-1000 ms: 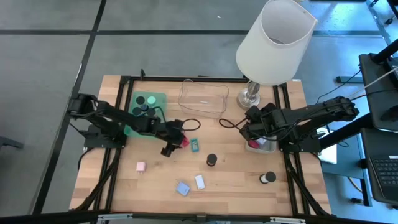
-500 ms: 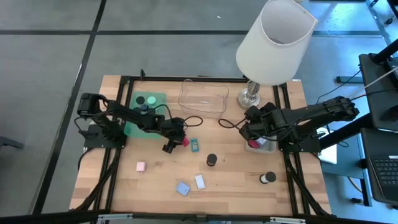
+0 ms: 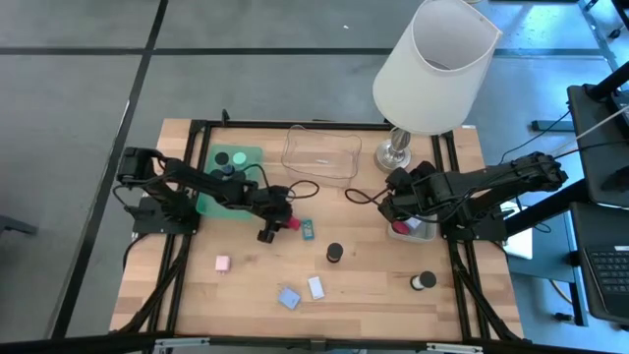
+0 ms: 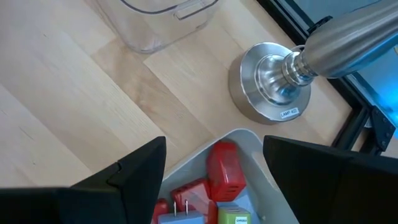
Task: Pick & Place Office items
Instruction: Put the red digital clock into the transparent bin
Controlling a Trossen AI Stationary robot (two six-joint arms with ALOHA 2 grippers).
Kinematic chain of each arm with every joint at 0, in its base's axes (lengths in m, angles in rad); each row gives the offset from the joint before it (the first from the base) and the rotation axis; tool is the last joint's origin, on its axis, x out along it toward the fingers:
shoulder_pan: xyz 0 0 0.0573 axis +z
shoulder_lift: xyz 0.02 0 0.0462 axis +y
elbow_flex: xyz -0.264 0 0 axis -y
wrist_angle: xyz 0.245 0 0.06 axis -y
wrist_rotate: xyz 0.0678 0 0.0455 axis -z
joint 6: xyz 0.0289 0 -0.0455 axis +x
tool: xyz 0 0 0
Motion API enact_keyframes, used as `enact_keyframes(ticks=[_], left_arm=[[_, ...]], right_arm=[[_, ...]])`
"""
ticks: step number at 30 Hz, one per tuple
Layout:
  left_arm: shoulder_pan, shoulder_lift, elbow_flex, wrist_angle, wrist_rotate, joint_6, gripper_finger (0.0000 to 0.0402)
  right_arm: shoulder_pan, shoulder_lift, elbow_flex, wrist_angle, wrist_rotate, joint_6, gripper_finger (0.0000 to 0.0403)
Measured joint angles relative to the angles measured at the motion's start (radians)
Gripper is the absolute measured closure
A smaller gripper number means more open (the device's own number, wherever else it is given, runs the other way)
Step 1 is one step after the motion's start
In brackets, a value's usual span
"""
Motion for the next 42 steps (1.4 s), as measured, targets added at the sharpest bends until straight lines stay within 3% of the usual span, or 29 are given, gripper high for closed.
enact_keyframes(ticks=[5,11,16,21,33,42], left_arm=[[0.004,-0.08,0.0,0.089,-0.029,-0.025,0.025],[0.056,-0.152,0.0,0.308,-0.157,-0.032,0.025],[0.15,-0.142,0.011,0.447,-0.157,-0.065,0.025],[0.231,-0.077,0.136,0.442,-0.169,-0.083,0.025],[0.375,0.237,0.553,-0.024,-0.122,-0.152,0.025],[0.418,0.358,0.688,-0.169,-0.081,-0.172,0.0248]], right_arm=[[0.0,0.0,0.0,0.0,0.001,-0.02,0.0129],[0.0,0.0,0.0,0.002,0.033,-0.042,0.0129],[0.0,0.0,0.0,0.008,0.045,-0.072,0.0129],[0.0,0.0,0.0,0.018,0.112,-0.091,0.0129],[0.0,0.0,0.0,0.031,0.112,-0.093,0.0129],[0.0,0.0,0.0,0.031,0.112,-0.098,0.0129]])
